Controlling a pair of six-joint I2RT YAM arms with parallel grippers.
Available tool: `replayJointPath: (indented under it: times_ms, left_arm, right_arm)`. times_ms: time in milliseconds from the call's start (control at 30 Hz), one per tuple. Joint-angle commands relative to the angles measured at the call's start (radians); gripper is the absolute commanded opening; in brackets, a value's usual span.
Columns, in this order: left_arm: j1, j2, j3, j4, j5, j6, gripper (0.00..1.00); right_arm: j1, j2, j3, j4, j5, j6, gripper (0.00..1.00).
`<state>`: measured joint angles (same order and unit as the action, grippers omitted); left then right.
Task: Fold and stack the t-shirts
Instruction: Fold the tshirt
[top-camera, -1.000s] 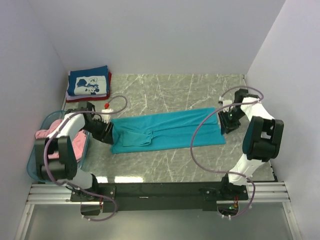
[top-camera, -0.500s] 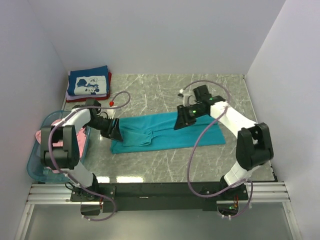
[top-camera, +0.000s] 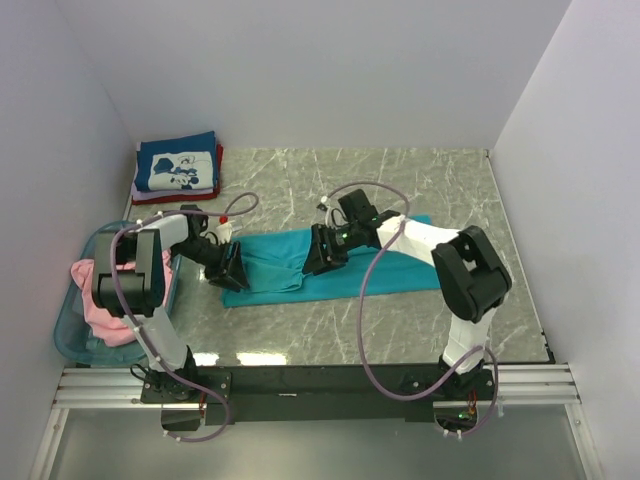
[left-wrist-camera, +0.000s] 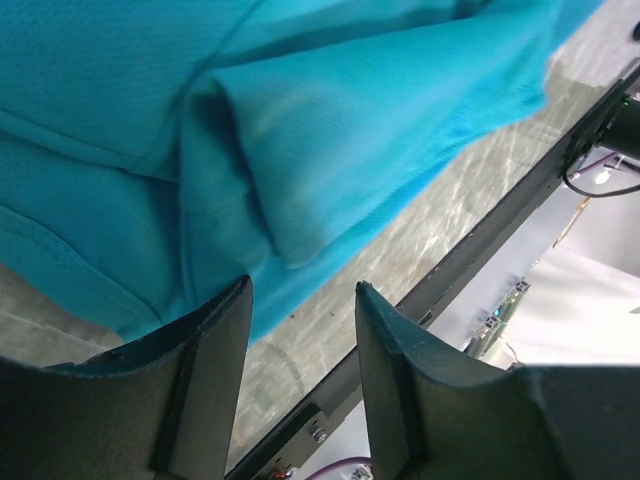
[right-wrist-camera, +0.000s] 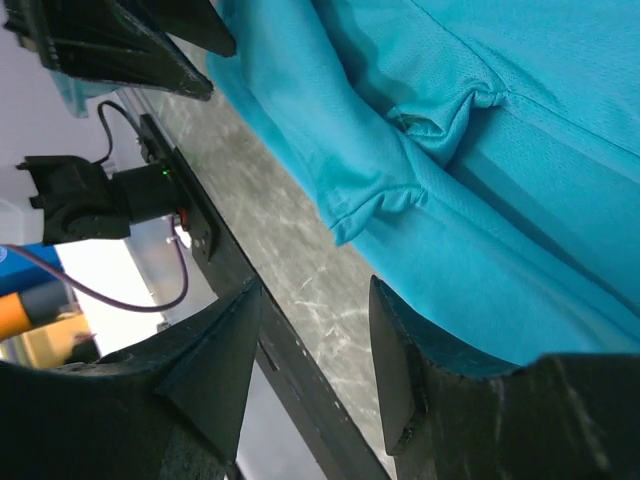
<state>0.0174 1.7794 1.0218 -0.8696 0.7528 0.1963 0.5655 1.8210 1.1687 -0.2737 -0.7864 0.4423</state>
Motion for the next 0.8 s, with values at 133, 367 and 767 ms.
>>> replayJointPath:
  times_ms: [133, 367, 767]
  left_arm:
    - [-0.045, 0.011, 0.001, 0.040, -0.030, -0.046, 0.49]
    - [-0.076, 0.035, -0.017, 0.066, -0.043, -0.064, 0.44]
    - [-0.076, -0.006, -0.020, 0.080, -0.030, -0.061, 0.20]
  right_arm:
    - [0.036, 0.076, -0.017, 0.096, 0.001, 0.099, 0.55]
    - [0.071, 0.113, -0.006, 0.099, 0.003, 0.098, 0.54]
    - [0.085, 0.172, 0.060, 0.085, -0.030, 0.105, 0.40]
